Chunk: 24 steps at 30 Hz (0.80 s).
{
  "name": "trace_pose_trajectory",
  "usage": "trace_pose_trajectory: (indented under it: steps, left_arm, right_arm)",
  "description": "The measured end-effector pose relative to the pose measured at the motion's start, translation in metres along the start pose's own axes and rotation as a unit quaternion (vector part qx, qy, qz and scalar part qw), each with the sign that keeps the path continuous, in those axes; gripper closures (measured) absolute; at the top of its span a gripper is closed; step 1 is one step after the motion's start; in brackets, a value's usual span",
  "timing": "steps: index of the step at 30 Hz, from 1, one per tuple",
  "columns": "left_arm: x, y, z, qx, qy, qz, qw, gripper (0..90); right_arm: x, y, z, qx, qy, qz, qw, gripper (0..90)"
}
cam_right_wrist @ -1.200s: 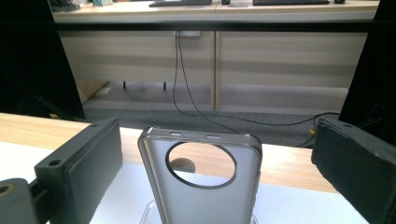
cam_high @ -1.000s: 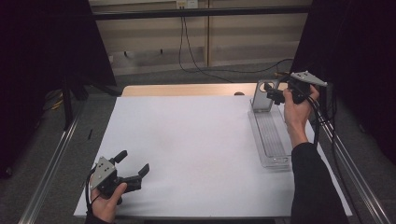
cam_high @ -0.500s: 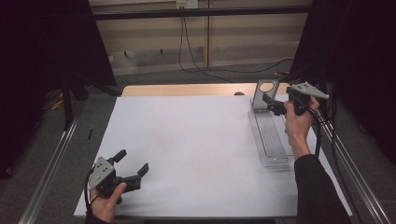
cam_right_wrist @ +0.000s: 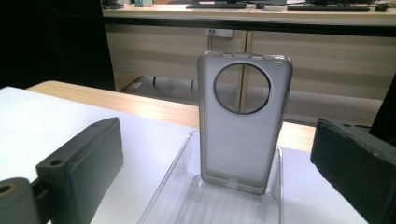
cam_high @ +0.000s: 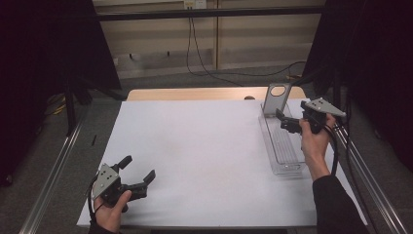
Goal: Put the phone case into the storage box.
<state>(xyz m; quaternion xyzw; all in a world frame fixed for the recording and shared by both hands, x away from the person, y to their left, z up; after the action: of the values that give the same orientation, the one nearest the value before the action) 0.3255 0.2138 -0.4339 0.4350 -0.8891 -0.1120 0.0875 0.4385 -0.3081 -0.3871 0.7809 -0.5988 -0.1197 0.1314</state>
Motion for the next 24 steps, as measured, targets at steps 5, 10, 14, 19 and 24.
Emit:
trace_pose_trajectory:
  steps: [5, 10, 14, 19, 24]
  left_arm:
    - [0.0, 0.001, 0.0, 0.002, 0.002, -0.004, 1.0, 3.7]
    - [0.001, 0.001, 0.0, 0.002, -0.003, -0.002, 1.0, 3.7]
    - [0.001, 0.001, 0.0, 0.004, -0.001, -0.001, 1.0, 3.7]
    - [0.002, 0.001, 0.0, 0.005, 0.002, -0.003, 1.0, 3.7]
    - [0.0, 0.002, 0.0, 0.006, 0.002, -0.005, 1.0, 3.7]
  right_arm:
    - [-0.002, 0.009, 0.002, 0.007, 0.004, 0.0, 1.0, 1.5]
    - [-0.008, 0.02, 0.006, 0.012, 0.01, -0.008, 0.9998, 1.5]
    - [-0.009, 0.031, 0.011, 0.019, 0.007, -0.005, 0.9998, 1.3]
    - [-0.009, 0.044, 0.016, 0.026, 0.008, 0.001, 0.9996, 2.1]
    - [-0.012, 0.055, 0.02, 0.028, 0.004, 0.001, 0.9996, 2.2]
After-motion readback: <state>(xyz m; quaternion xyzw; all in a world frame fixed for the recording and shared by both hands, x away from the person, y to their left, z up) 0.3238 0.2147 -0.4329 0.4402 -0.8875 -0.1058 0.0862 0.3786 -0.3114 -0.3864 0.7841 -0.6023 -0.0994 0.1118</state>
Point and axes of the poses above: each handheld gripper's, and its own axes: y roughly backward along the jaws, z roughly out of its underside, x roughly to its right, the point moved 4 cm from there along -y, roughly forward along the jaws, and after that the axes turned 5 degrees about -x, right-handed, at the moved point
